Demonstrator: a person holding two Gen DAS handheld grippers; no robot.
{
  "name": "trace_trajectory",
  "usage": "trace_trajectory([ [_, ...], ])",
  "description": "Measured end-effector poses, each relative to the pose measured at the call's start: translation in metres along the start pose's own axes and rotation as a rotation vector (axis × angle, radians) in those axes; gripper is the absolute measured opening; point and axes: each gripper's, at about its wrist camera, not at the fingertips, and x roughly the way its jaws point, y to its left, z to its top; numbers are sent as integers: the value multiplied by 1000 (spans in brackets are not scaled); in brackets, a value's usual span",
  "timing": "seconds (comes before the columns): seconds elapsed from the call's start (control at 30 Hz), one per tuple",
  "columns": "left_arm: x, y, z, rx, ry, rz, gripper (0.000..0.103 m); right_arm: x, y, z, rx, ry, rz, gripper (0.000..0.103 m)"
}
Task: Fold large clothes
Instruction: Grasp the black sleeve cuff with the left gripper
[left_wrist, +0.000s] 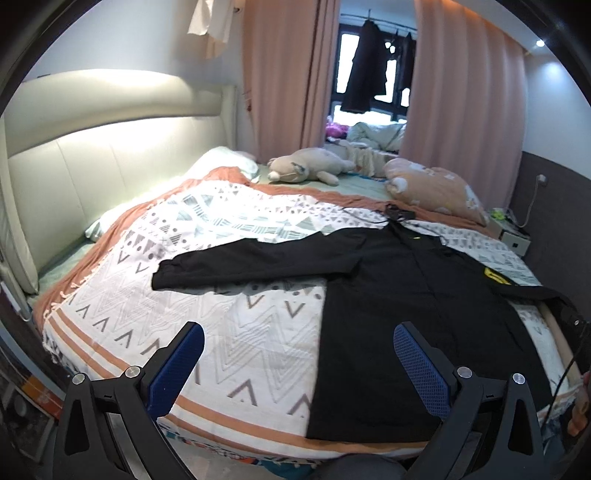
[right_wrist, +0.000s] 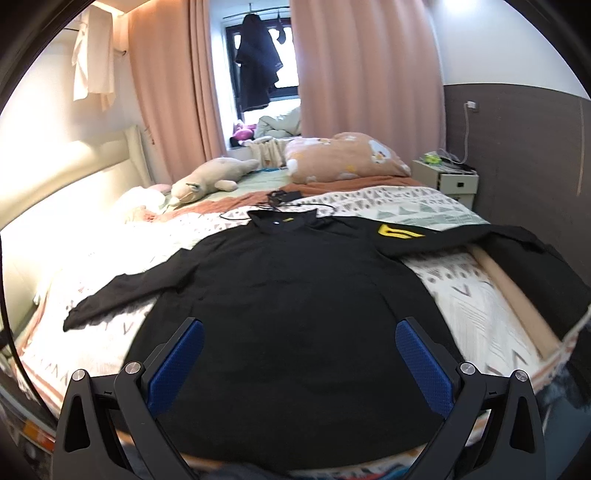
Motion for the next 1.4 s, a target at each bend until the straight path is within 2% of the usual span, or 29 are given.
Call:
trace_trajectory([
  [0.17,29,26,7,-59,23,32,103,42,29,15,-1,28,43,103],
  [0.47,99,85,12,-162,113,105,102,119,67,33,51,75,94,103],
  [0.53,113,99,15,-194,134,111,97,135,73,36,79,85,97,103],
  [0.83,168,156,32,-336,170,147,94,211,108,43,199,162,125,101],
  [0.93,188,175,37,-404,192,150,88,235,119,45,209,191,141,98],
  [1.03,209,192,40,-475,212,154,86,258,131,45,211,220,146,90],
  [1.17,238,213,40,-580,243,153,83,285,146,44,210,252,166,72],
  [1.23,254,220,37,-627,270,153,75,297,153,43,206,260,175,68],
  [1.33,275,230,32,-678,308,167,73,316,157,41,216,277,192,61],
  [1.4,288,234,28,-706,327,184,73,331,156,40,249,297,219,51],
])
